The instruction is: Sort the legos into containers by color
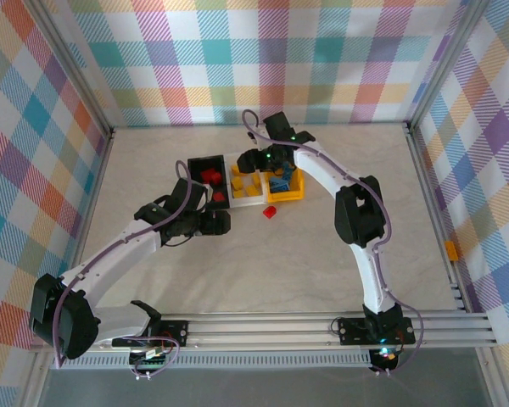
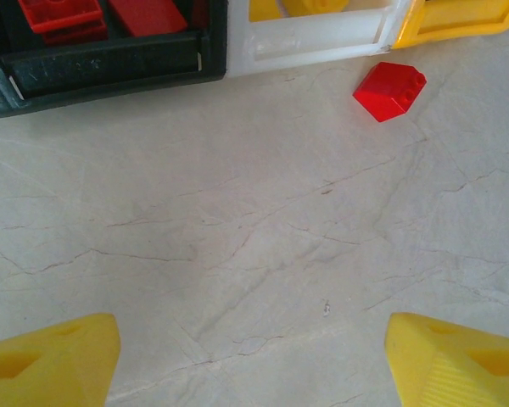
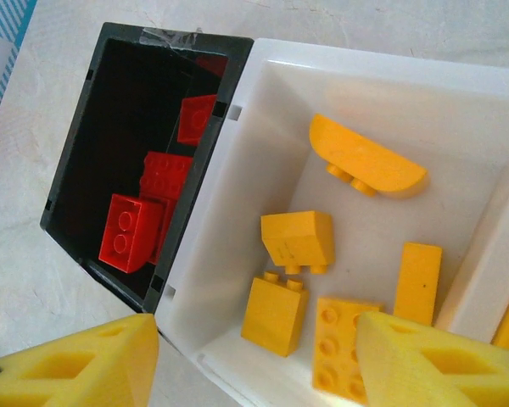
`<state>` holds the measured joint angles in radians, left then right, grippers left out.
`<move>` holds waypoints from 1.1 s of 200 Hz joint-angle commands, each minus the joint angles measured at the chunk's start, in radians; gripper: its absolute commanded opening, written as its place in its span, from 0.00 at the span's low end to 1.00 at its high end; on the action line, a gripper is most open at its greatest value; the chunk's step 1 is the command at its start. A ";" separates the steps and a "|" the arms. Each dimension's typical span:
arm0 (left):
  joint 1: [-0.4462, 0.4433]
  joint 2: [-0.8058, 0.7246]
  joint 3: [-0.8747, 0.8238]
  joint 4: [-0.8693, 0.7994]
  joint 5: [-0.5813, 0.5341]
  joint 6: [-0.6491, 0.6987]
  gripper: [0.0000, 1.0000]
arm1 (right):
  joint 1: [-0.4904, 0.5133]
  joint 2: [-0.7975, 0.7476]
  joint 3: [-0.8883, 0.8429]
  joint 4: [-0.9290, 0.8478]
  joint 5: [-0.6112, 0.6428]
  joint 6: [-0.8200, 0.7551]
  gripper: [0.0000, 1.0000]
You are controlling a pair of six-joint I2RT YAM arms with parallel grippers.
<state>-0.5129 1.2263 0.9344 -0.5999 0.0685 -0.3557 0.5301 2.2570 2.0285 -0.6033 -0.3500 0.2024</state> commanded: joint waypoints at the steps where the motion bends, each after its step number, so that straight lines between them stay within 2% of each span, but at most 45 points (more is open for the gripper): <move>1: 0.007 -0.022 -0.007 0.000 0.024 -0.028 0.82 | 0.015 -0.101 -0.059 0.007 0.018 -0.009 0.66; 55: 0.008 -0.056 -0.036 0.011 0.026 -0.038 0.85 | 0.023 -0.491 -0.532 0.092 0.155 -0.028 0.79; 100: 0.018 -0.078 -0.096 0.065 0.052 -0.079 0.90 | 0.043 -0.674 -0.842 0.077 0.238 -0.009 0.84; 125: 0.026 -0.101 -0.126 0.092 0.078 -0.112 0.92 | 0.074 -0.678 -0.922 0.097 0.260 0.004 0.85; 164: 0.032 -0.158 -0.147 0.076 0.083 -0.134 0.95 | 0.150 -0.617 -0.941 0.125 0.339 -0.005 0.86; 220: 0.056 -0.216 -0.173 0.039 0.082 -0.121 0.99 | 0.182 -0.470 -0.840 0.143 0.384 -0.042 0.86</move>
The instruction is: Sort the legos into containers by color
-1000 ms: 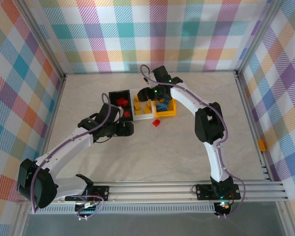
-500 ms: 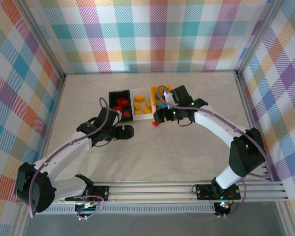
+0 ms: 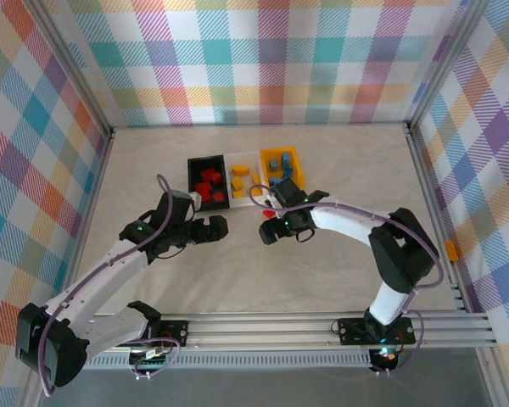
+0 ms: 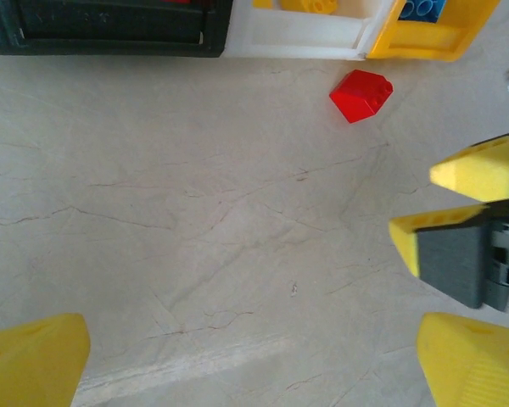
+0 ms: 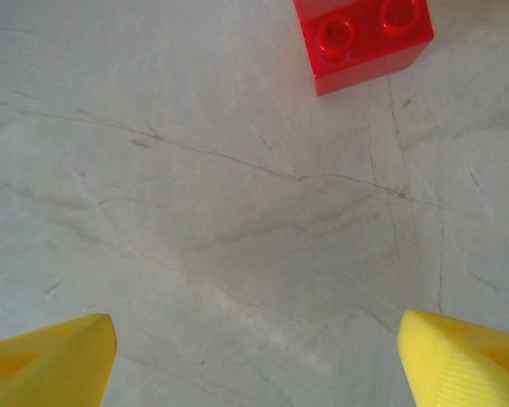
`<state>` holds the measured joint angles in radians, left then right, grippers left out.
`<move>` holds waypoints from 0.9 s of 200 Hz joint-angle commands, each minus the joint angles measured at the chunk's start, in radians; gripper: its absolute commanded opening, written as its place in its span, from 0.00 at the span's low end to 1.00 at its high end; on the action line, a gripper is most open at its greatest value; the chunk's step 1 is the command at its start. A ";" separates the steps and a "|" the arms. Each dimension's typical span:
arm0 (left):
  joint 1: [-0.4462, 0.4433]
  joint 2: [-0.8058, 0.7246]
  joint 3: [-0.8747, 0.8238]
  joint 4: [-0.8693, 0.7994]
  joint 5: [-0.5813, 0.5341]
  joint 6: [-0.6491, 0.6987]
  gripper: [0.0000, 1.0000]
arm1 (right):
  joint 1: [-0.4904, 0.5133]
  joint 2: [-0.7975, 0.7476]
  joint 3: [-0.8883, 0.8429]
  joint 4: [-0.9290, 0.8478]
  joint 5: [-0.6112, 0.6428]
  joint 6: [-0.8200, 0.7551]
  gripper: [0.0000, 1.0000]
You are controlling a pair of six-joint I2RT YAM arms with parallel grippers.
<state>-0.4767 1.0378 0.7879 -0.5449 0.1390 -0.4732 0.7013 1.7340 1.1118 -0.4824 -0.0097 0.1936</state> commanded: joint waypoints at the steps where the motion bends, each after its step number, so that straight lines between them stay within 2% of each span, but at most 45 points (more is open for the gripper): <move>1: 0.019 -0.028 -0.027 -0.016 0.013 -0.004 0.99 | 0.010 0.057 0.080 0.021 0.046 -0.034 0.86; 79: 0.085 -0.070 -0.047 -0.053 0.042 0.037 1.00 | 0.011 0.253 0.232 0.039 0.139 -0.095 0.84; 180: 0.107 -0.054 -0.055 -0.039 0.067 0.038 1.00 | 0.011 0.303 0.228 0.135 0.174 -0.162 0.81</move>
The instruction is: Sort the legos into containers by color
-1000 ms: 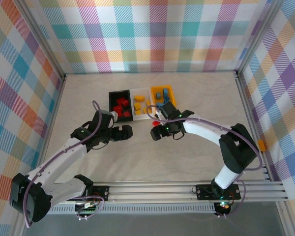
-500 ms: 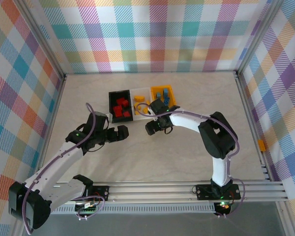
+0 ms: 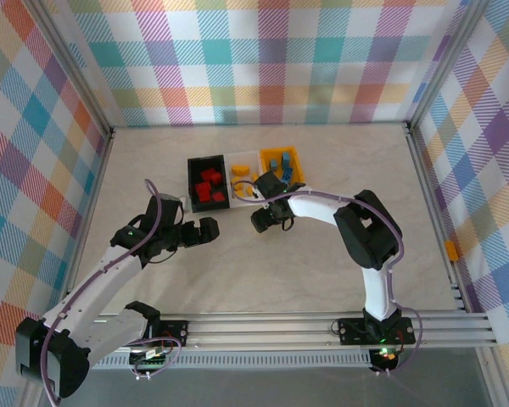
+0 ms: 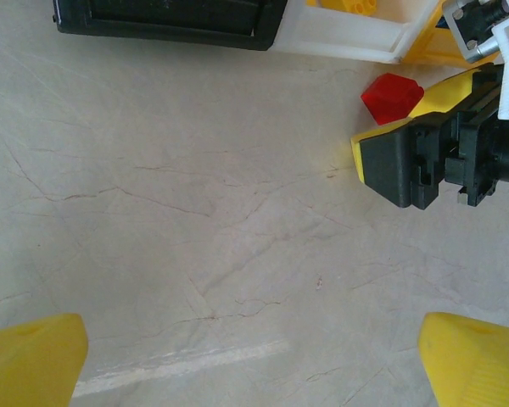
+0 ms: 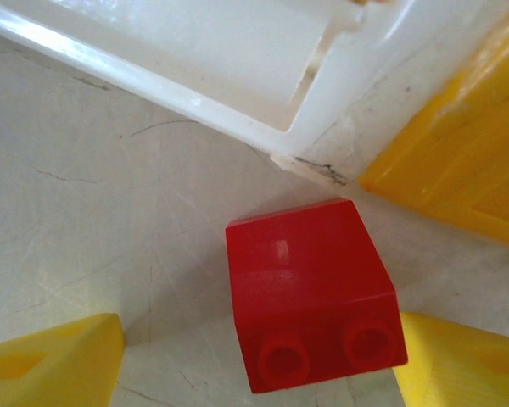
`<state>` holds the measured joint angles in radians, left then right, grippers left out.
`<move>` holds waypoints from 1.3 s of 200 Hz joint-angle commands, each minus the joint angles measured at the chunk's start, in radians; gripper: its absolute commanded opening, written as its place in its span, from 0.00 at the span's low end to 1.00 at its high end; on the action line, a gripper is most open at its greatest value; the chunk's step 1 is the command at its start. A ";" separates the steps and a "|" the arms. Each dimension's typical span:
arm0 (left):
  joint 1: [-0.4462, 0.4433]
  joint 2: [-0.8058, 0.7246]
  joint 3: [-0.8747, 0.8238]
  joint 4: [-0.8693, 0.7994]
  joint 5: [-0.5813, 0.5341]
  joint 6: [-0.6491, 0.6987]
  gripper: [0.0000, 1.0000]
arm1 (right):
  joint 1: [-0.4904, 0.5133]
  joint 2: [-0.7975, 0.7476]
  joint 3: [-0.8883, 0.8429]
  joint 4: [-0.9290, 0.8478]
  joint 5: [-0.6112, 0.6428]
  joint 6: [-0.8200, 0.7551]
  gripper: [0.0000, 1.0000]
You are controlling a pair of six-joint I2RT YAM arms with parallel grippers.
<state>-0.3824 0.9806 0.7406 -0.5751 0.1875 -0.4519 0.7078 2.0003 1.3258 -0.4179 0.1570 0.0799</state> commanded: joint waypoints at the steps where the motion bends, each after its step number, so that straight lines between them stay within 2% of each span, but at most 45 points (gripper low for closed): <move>1: 0.014 0.003 -0.007 -0.009 0.017 0.016 1.00 | 0.004 0.037 0.015 0.071 0.007 -0.050 0.81; 77: 0.014 0.019 -0.007 -0.005 0.020 0.014 1.00 | 0.006 0.045 0.014 0.114 0.010 -0.084 0.74; 106: 0.014 0.026 -0.008 -0.002 0.023 0.012 1.00 | 0.006 0.040 0.013 0.119 0.015 -0.088 0.64; 141: 0.014 0.030 -0.009 0.001 0.023 0.013 1.00 | 0.006 0.040 0.018 0.114 0.020 -0.086 0.58; 161: 0.014 0.029 -0.011 -0.002 0.018 0.010 1.00 | 0.005 0.033 0.014 0.114 0.017 -0.085 0.48; 222: 0.016 0.012 -0.030 -0.005 0.010 0.013 1.00 | 0.005 -0.034 -0.032 0.128 -0.006 -0.054 0.40; 260: 0.016 -0.004 -0.037 -0.011 0.007 0.013 1.00 | 0.006 -0.115 -0.105 0.142 -0.079 0.006 0.34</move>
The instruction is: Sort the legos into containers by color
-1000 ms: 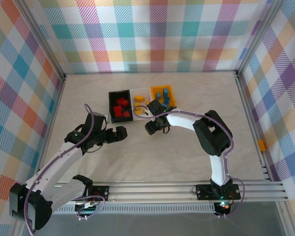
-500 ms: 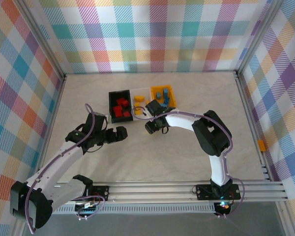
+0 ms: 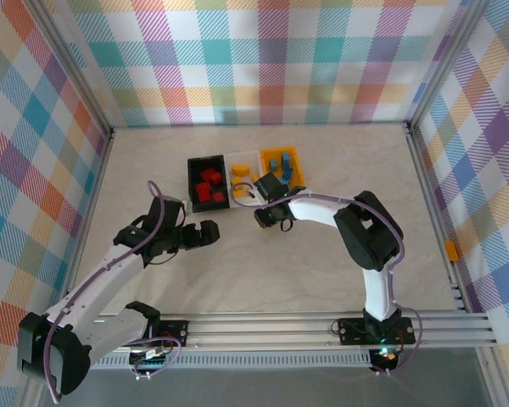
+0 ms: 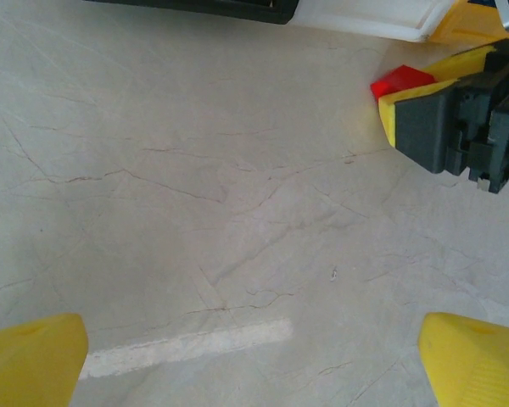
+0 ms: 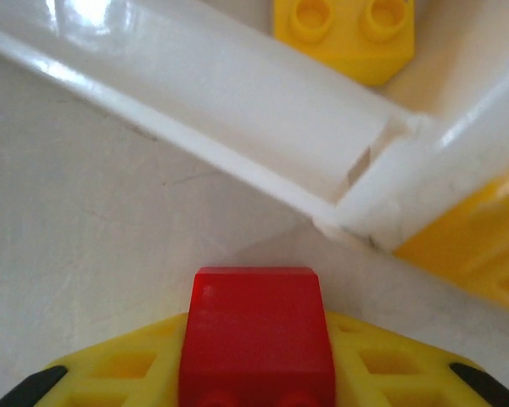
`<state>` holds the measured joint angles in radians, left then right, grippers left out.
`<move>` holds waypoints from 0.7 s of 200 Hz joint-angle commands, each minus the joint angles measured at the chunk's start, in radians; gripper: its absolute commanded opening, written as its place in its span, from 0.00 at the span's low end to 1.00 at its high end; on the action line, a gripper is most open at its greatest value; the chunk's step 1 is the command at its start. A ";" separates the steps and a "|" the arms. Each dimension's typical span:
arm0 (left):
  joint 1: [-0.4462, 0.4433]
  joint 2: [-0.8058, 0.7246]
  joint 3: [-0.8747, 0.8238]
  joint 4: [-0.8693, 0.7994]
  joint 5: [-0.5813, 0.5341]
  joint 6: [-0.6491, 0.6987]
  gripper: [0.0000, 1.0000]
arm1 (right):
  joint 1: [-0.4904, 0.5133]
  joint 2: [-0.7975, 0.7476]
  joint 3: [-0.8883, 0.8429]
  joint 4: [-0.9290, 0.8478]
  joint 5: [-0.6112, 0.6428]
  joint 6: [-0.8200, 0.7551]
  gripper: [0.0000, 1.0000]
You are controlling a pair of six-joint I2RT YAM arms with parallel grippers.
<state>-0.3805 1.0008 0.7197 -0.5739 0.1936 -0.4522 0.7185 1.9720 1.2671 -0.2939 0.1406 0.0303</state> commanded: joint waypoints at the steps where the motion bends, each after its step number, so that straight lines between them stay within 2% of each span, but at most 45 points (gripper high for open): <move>1: 0.014 -0.025 -0.018 -0.012 0.001 0.014 1.00 | -0.005 -0.089 -0.047 0.018 -0.064 0.059 0.34; 42: 0.014 -0.044 -0.026 -0.021 0.000 0.016 1.00 | -0.005 -0.182 -0.130 0.036 -0.124 0.108 0.26; 83: 0.015 -0.083 -0.028 -0.045 -0.019 0.011 1.00 | -0.006 -0.239 -0.113 -0.003 -0.191 0.144 0.26; 113: 0.017 -0.189 -0.030 -0.092 -0.112 -0.020 1.00 | -0.005 -0.275 -0.035 -0.020 -0.296 0.181 0.27; 140: 0.017 -0.276 -0.026 -0.120 -0.156 -0.039 1.00 | -0.004 -0.218 0.108 -0.035 -0.388 0.207 0.28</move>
<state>-0.3759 0.7830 0.7013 -0.6380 0.1024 -0.4633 0.7185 1.7367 1.2423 -0.3233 -0.1207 0.1932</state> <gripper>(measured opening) 0.999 0.337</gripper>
